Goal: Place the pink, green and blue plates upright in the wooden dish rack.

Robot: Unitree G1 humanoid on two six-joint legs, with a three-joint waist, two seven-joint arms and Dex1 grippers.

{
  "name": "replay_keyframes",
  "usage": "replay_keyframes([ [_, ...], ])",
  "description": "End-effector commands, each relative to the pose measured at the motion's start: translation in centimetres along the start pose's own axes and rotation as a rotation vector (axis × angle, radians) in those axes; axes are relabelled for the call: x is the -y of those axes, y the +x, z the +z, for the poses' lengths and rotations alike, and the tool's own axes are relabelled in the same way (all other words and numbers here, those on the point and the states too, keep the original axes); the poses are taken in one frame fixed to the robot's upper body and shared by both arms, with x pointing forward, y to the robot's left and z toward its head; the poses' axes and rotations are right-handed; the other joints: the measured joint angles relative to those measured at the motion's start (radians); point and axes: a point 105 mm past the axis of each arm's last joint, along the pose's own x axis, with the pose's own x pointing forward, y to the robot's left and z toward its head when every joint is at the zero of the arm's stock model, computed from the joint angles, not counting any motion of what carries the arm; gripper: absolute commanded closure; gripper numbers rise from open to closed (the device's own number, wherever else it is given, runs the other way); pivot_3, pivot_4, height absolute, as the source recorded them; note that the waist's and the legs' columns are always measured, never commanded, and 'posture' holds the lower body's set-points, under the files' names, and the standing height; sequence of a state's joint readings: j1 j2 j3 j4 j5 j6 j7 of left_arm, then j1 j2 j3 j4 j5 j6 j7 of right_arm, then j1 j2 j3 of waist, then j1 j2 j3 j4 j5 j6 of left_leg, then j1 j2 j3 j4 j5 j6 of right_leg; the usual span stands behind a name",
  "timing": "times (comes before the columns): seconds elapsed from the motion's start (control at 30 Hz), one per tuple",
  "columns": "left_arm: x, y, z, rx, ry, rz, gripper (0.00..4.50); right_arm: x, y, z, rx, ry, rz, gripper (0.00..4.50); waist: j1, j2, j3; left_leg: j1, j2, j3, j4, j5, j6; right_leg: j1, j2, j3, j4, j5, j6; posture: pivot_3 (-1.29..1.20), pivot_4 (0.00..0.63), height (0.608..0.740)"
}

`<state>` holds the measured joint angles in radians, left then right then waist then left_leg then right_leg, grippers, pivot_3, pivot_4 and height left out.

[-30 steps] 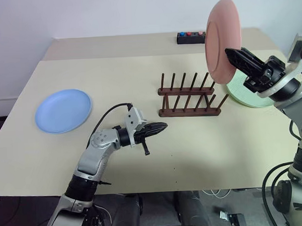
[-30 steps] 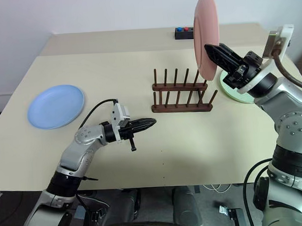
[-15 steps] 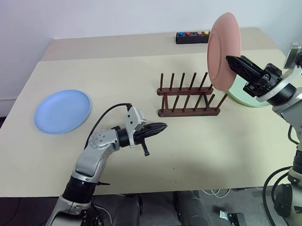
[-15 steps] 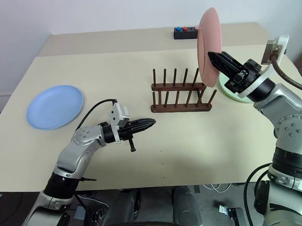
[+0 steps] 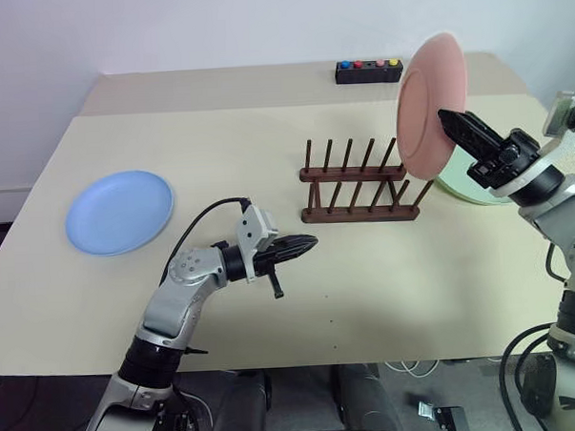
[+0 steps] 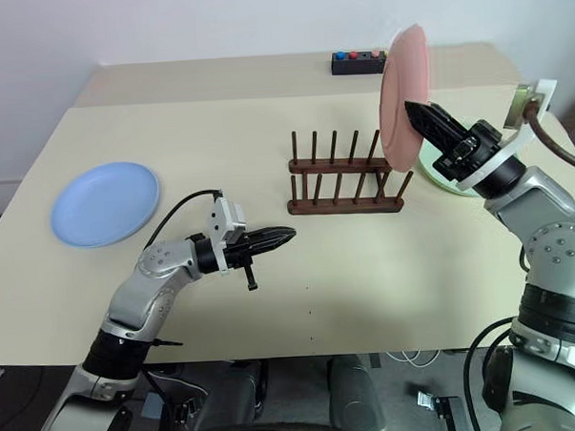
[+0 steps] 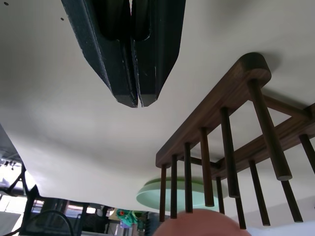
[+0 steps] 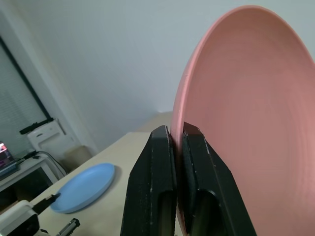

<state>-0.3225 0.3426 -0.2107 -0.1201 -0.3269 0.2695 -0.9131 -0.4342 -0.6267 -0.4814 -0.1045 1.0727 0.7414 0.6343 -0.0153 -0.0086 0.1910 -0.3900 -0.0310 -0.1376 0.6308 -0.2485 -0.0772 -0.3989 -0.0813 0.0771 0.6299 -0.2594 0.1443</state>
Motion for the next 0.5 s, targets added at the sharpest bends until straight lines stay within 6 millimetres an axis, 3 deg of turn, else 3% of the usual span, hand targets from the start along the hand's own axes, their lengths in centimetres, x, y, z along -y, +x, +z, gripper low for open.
replay_keyframes([
  [0.03,0.06,-0.10,0.31,0.024,0.023,-0.002,4.47,0.02,-0.36,0.40,0.019,-0.018,-0.003,4.47,0.000,0.000,0.000,0.000,0.000,0.000,0.000,0.000,0.000,0.000,0.000,0.000,0.000,0.000,0.000,0.00,0.150,0.740],
  [0.23,0.10,-0.13,-0.22,0.020,0.024,-0.003,4.47,0.50,-0.76,-0.16,0.009,0.005,-0.021,4.47,0.000,0.000,0.000,0.000,0.000,0.000,0.000,0.000,0.000,0.000,0.000,0.000,0.000,0.000,0.000,0.00,0.150,0.740],
  [0.33,0.12,-0.14,-0.41,0.018,0.026,-0.003,4.47,0.56,-0.79,-0.33,0.005,0.010,-0.024,3.56,0.000,0.000,0.000,0.000,0.000,0.000,0.000,0.000,0.000,0.000,0.000,0.000,0.000,0.000,0.000,0.00,0.150,0.740],
  [0.5,0.17,-0.17,-0.58,0.016,0.028,-0.005,4.47,0.93,-0.90,-0.36,0.003,-0.004,-0.051,1.01,0.000,0.000,0.000,0.000,0.000,0.000,0.000,0.000,0.000,0.000,0.000,0.000,0.000,0.000,0.000,0.00,0.150,0.740],
])
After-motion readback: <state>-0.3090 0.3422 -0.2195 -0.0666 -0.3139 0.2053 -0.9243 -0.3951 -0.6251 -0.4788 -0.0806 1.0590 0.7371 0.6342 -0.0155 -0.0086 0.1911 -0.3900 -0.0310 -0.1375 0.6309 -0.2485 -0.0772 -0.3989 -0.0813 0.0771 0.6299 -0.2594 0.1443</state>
